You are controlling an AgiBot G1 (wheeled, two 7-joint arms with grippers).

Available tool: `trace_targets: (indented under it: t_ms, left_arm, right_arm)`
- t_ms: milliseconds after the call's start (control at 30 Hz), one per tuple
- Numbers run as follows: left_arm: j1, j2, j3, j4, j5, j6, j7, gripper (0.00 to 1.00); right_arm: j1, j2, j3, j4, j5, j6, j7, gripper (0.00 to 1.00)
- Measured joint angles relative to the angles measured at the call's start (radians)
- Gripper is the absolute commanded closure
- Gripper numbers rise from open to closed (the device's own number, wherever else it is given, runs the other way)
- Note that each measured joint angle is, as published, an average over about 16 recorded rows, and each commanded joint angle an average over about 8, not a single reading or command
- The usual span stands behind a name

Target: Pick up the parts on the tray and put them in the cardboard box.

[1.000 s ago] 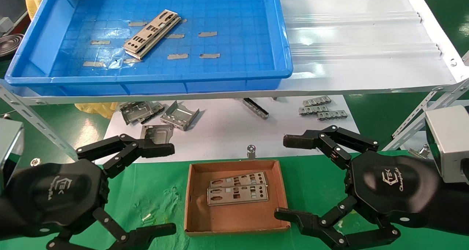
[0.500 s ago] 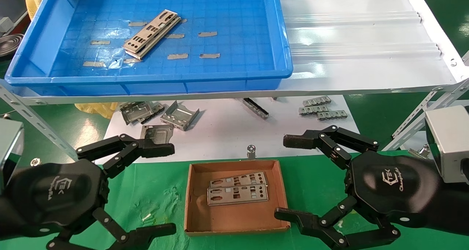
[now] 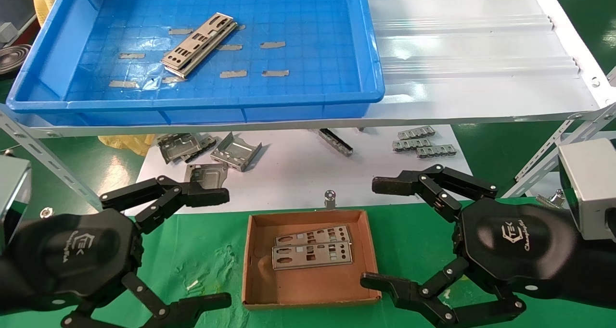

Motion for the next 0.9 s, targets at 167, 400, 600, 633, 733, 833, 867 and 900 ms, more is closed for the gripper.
trace_targets:
  t_ms: [167, 400, 600, 633, 733, 833, 867, 900]
  left_arm:
    - [0.0, 0.0, 0.0, 0.0, 0.0, 0.0, 0.0, 0.0]
    - [0.0, 0.0, 0.0, 0.0, 0.0, 0.0, 0.0, 0.0]
    - [0.0, 0.0, 0.0, 0.0, 0.0, 0.0, 0.0, 0.0]
    - [0.0, 0.0, 0.0, 0.0, 0.0, 0.0, 0.0, 0.0]
    - [0.0, 0.0, 0.0, 0.0, 0.0, 0.0, 0.0, 0.0]
    - [0.0, 0.0, 0.0, 0.0, 0.0, 0.0, 0.0, 0.0]
    - [0.0, 0.0, 0.0, 0.0, 0.0, 0.0, 0.0, 0.0]
    - [0.0, 0.0, 0.0, 0.0, 0.0, 0.0, 0.0, 0.0]
  right_arm:
    - [0.0, 0.0, 0.0, 0.0, 0.0, 0.0, 0.0, 0.0]
    - [0.0, 0.0, 0.0, 0.0, 0.0, 0.0, 0.0, 0.0]
    - [0.0, 0.0, 0.0, 0.0, 0.0, 0.0, 0.0, 0.0]
    - [0.0, 0.0, 0.0, 0.0, 0.0, 0.0, 0.0, 0.0]
    - [0.0, 0.0, 0.0, 0.0, 0.0, 0.0, 0.0, 0.0]
    - [0.0, 0.0, 0.0, 0.0, 0.0, 0.0, 0.0, 0.0]
    - [0.0, 0.0, 0.0, 0.0, 0.0, 0.0, 0.0, 0.0]
    - [0.0, 0.0, 0.0, 0.0, 0.0, 0.0, 0.0, 0.0]
